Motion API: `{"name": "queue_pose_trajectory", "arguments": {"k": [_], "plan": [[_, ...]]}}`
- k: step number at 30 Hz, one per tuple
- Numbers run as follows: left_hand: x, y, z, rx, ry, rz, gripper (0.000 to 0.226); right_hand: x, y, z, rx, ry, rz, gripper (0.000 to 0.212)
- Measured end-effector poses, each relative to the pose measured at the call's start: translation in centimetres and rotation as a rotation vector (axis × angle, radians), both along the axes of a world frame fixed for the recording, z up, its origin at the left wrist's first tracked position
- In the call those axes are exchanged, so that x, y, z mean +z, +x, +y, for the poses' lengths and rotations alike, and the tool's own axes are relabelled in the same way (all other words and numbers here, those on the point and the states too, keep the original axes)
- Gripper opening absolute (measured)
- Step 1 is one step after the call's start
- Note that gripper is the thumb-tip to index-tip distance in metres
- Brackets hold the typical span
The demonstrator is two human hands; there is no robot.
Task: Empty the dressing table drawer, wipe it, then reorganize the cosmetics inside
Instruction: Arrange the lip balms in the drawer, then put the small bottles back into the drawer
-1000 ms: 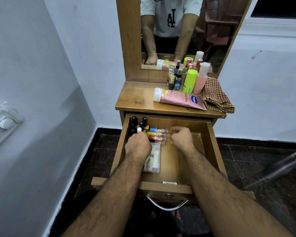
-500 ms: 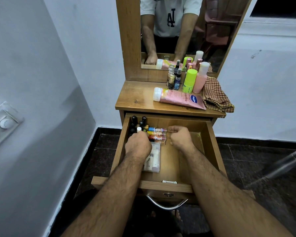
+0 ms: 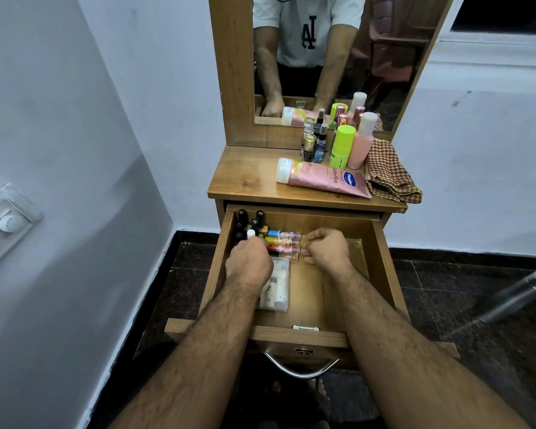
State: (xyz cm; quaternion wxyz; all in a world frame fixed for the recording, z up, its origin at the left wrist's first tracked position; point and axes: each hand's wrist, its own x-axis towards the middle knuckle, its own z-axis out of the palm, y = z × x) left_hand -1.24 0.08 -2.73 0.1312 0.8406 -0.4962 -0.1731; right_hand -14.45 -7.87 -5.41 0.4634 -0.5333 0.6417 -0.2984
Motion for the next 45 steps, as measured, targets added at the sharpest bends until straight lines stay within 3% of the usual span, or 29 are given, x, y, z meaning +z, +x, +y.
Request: {"name": "queue_pose_trajectory", "arguments": {"k": [5,9,19,22,26,34,41,45], "plan": [[0.2,0.0,-0.1,0.014,-0.039,-0.041,0.027,0.2,-0.2,0.1,-0.012,0.009,0.050,0.023],[0.0,0.0,-0.2,0.011,-0.056,-0.059,0.025,0.1,-0.1,0.2,-0.011,0.063,0.058,0.010],[0.0,-0.1,-0.2,-0.025,-0.025,-0.055,0.024,-0.2,0.1,0.2,-0.012,0.071,0.044,0.016],[0.6,-0.3,0.1,-0.033,-0.129,-0.049,0.024,0.4,-0.1,0.6,0.014,-0.003,0.090,0.009],[1.9,-0.9,0.4,-0.111,-0.312,0.016,0.028,1.8,-0.9,0.8,0.064,-0.186,0.175,0.023],[4.0,-1.0,0.2,-0.130,-0.583,0.203,0.025,7.2,-2.8,0.5,0.115,-0.457,0.224,0.010],[10.2,-0.1,-5.2,-0.056,-0.745,0.159,0.024,12.8,-2.9,-3.5,0.115,-0.659,0.272,0.009],[12.8,0.2,-10.7,-0.044,-0.724,0.102,0.021,15.1,-2.5,-7.1,0.087,-0.720,0.306,0.009]]}}
